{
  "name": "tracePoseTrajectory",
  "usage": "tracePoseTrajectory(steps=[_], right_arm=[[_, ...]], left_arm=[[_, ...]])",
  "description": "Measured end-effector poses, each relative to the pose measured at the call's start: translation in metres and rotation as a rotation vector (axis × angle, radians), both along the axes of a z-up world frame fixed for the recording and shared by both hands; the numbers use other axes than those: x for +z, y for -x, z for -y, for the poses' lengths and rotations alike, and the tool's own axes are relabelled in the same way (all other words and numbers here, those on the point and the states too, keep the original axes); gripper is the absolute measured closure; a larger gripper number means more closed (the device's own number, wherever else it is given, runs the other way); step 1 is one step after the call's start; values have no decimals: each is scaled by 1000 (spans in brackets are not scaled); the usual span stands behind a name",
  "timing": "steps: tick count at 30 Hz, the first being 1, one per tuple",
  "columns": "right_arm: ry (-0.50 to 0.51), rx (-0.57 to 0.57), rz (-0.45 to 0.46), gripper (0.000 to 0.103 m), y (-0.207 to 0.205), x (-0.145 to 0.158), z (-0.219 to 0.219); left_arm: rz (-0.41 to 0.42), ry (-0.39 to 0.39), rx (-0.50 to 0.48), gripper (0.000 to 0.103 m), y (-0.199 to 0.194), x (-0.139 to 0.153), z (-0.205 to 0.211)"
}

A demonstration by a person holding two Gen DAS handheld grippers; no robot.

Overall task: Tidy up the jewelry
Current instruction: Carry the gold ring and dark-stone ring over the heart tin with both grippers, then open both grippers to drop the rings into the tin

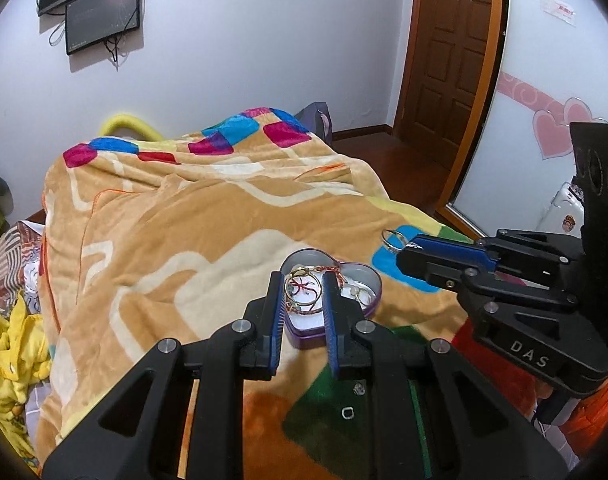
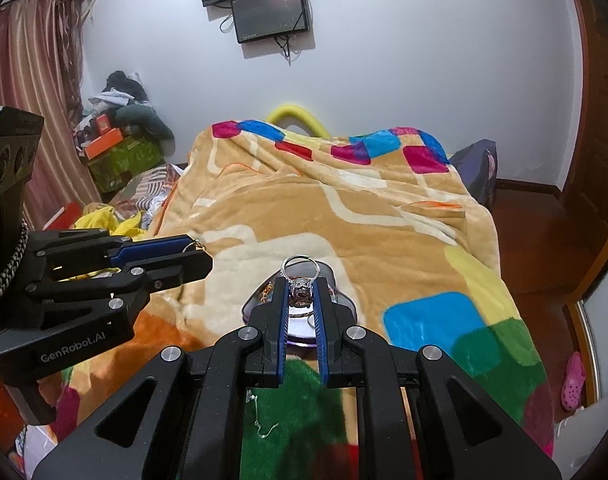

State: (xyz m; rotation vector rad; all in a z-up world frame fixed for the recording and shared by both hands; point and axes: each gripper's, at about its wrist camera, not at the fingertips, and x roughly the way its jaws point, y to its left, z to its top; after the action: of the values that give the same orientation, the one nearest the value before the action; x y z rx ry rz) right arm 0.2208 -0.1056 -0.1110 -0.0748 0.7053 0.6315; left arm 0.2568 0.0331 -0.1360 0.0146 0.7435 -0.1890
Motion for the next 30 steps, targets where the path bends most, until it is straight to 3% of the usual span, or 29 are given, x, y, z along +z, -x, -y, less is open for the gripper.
tracePoseTrajectory(steps=[15,30], right_arm=[[69,41,-87,92,-37,-33,-19],[91,64,-143,92,-49,-47,-21]], left_arm=[[-111,44,-31,86,-38,-40,1],[-145,48,-50,86,-44,-49,1]])
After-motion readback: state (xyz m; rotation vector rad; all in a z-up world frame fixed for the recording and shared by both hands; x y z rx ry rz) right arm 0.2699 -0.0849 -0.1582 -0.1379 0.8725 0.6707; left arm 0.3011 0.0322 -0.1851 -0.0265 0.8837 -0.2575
